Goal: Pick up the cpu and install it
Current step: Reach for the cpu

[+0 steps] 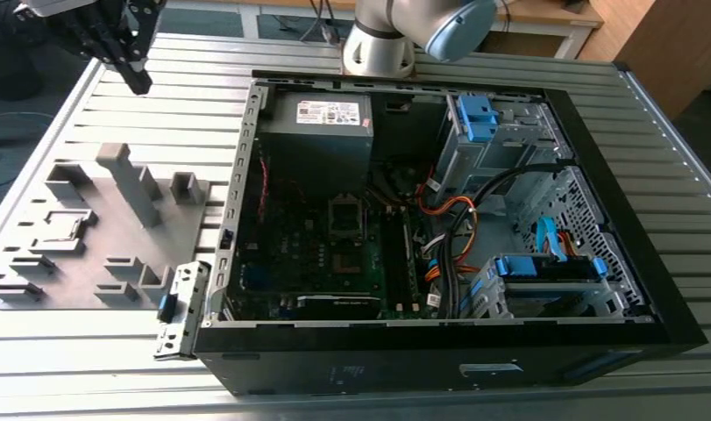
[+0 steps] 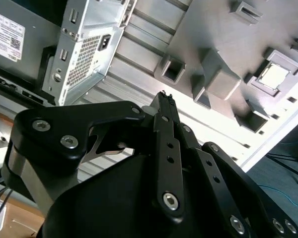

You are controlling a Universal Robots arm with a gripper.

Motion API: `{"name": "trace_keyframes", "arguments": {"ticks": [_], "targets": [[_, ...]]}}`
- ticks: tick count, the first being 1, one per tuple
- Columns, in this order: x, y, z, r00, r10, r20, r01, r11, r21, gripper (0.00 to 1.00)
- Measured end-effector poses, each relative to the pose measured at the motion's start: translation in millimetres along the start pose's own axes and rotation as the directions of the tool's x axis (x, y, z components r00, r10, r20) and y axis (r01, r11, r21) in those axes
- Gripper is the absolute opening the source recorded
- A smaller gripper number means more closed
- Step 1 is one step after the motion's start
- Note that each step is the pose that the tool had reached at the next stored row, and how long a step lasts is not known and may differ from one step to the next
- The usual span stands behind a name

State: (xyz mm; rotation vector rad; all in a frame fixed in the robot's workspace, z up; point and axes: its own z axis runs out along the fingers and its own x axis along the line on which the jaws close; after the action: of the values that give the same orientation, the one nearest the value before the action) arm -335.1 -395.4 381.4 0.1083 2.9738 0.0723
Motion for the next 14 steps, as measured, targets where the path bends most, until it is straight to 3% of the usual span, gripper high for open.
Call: {"name": "trace_keyframes", "arguments": {"ticks": [7, 14], "targets": [[22.5, -1.5, -1.3, 1.0, 0.0, 0.0055, 0.0, 1.0, -0.0003, 0.11], [25.7, -1.7, -1.5, 1.0, 0.0, 0.0056, 0.0, 1.0, -0.0003, 0.11]]}}
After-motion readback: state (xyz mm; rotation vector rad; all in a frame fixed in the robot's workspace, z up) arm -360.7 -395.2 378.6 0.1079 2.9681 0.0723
